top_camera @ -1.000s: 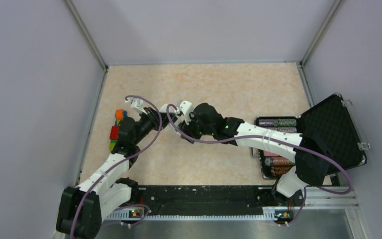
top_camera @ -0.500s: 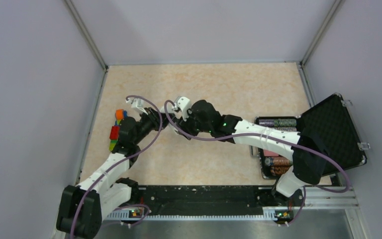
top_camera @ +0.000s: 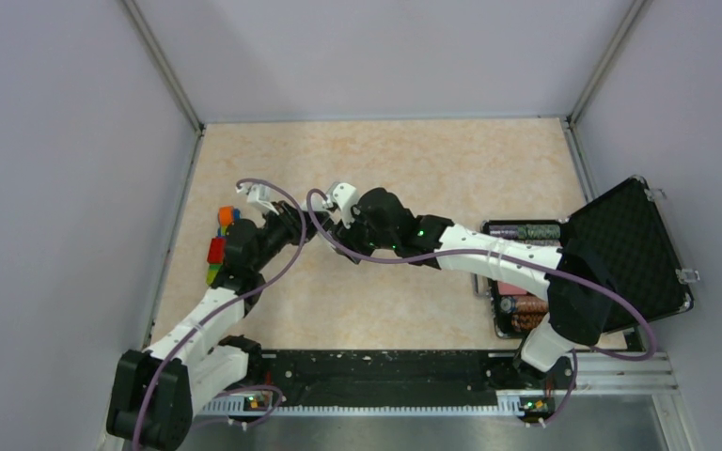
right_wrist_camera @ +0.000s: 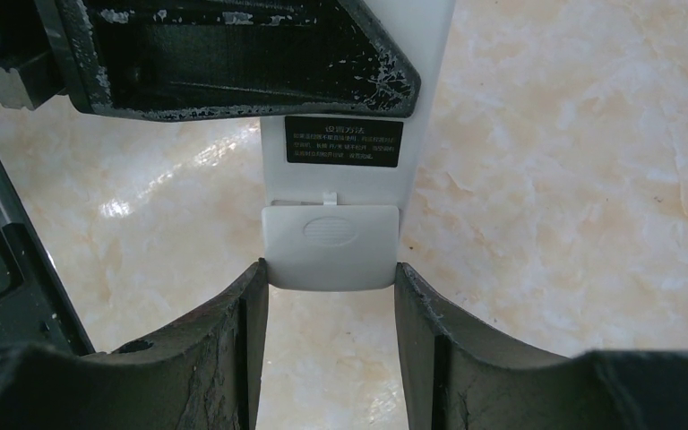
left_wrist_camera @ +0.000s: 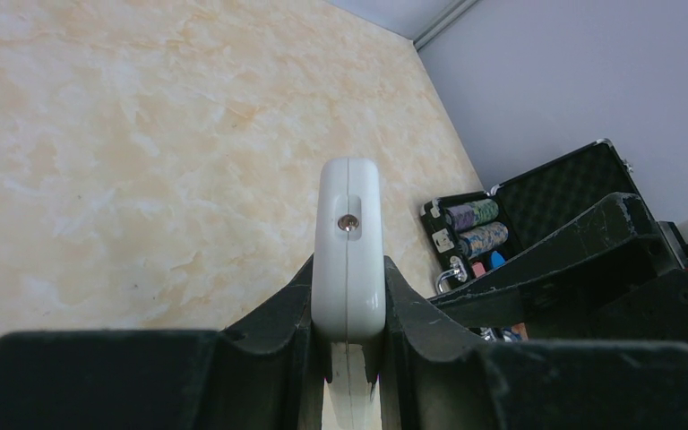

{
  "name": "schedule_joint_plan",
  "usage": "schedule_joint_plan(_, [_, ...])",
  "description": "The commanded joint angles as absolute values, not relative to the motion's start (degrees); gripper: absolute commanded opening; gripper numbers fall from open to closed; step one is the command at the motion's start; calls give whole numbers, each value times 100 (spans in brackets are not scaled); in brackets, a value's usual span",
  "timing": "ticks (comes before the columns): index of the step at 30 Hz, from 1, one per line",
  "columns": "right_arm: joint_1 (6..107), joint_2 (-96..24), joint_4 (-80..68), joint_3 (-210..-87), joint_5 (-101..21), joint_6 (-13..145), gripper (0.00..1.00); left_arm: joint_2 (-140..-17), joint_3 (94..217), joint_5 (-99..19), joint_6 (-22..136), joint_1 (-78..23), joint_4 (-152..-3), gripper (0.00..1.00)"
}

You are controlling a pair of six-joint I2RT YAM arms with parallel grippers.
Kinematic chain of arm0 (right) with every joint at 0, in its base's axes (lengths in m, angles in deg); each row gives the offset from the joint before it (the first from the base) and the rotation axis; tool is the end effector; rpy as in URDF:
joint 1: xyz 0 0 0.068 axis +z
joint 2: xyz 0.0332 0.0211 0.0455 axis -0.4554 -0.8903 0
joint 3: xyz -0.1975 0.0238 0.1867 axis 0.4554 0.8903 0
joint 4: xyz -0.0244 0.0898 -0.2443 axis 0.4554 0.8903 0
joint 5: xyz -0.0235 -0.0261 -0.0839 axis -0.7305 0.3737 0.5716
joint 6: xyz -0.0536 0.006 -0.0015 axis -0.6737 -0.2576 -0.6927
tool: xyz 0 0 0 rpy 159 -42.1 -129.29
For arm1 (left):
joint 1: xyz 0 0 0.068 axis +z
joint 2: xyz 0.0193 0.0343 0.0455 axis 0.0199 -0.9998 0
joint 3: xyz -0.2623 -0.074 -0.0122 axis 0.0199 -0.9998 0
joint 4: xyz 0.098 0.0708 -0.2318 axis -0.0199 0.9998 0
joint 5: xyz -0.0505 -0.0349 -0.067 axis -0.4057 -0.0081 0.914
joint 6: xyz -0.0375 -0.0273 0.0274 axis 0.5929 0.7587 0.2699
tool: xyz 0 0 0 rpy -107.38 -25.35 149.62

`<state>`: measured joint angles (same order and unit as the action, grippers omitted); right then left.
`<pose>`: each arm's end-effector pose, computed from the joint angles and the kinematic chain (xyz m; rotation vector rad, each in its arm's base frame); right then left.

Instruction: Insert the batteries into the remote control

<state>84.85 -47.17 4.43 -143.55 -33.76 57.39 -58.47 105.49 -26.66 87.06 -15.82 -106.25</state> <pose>0.1975 0.3149 0.2827 -1.1074 1.9061 0.5853 0.2055 -0.0673 0.2414 -0.0974 1.7214 -1.0501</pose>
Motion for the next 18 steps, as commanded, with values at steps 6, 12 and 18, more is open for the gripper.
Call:
schedule_joint_plan(6, [8562, -4727, 462, -14427, -3340, 5787, 38, -5759, 10808, -2824, 8596, -1599, -10852, 0])
schedule_joint_plan(12, [8561, -4772, 499, -14490, -3280, 5793, 38, -5653, 10800, -2971, 8516, -1599, -10759, 0])
schedule_joint_plan(18, [8549, -4806, 483, -14529, -3290, 5759, 38, -5621, 10786, -3025, 8506, -1599, -10728, 0])
